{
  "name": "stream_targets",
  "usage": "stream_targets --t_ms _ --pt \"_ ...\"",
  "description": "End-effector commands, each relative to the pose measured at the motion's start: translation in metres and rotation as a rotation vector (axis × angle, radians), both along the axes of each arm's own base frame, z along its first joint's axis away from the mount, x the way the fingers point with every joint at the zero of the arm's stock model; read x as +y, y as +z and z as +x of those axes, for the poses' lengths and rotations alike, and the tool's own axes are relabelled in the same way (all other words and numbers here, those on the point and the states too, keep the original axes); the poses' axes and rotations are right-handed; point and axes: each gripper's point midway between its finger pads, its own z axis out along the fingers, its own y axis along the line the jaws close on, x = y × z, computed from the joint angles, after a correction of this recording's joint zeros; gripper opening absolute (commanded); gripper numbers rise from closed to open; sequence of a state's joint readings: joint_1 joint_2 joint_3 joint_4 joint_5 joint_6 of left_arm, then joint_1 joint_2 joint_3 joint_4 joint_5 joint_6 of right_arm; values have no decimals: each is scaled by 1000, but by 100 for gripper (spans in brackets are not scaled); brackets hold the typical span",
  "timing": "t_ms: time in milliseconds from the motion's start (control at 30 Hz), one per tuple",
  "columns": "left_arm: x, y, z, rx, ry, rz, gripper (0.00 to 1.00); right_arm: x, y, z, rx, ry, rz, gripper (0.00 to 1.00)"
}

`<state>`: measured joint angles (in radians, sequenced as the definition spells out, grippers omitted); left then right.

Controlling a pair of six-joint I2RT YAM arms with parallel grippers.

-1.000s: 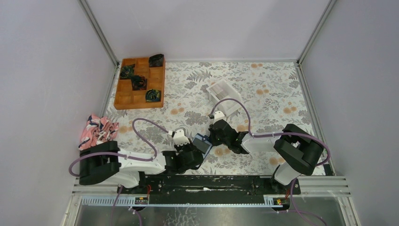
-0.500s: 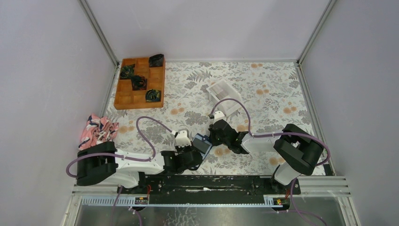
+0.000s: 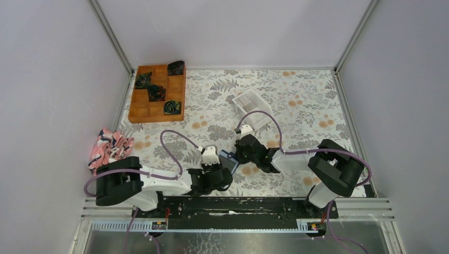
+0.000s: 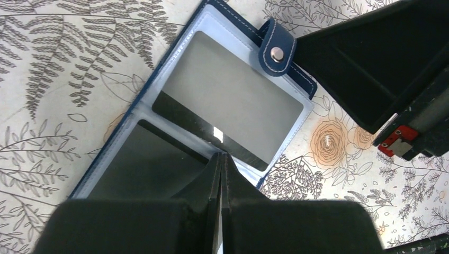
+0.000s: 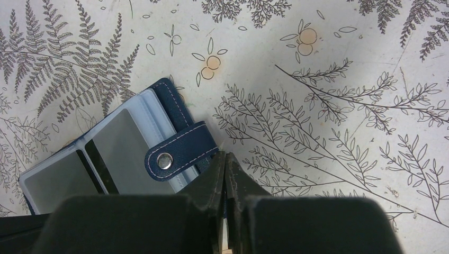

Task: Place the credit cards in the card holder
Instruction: Insert the credit card into the card holder.

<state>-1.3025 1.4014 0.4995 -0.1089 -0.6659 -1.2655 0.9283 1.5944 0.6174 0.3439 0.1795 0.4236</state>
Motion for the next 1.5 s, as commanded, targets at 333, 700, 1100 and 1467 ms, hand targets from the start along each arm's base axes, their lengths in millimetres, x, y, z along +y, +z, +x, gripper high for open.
stream_targets --t_ms 333,700,1100,1467 --pt "31 -17 3 -9 58 142 1 2 3 -5 9 3 26 5" --pt "32 -3 21 -121 124 117 2 7 0 -10 15 10 26 5" --pt "22 14 41 -203 141 84 4 5 0 -8 9 -6 19 5" --pt "17 -1 60 -169 125 66 3 6 3 -5 3 -17 20 5"
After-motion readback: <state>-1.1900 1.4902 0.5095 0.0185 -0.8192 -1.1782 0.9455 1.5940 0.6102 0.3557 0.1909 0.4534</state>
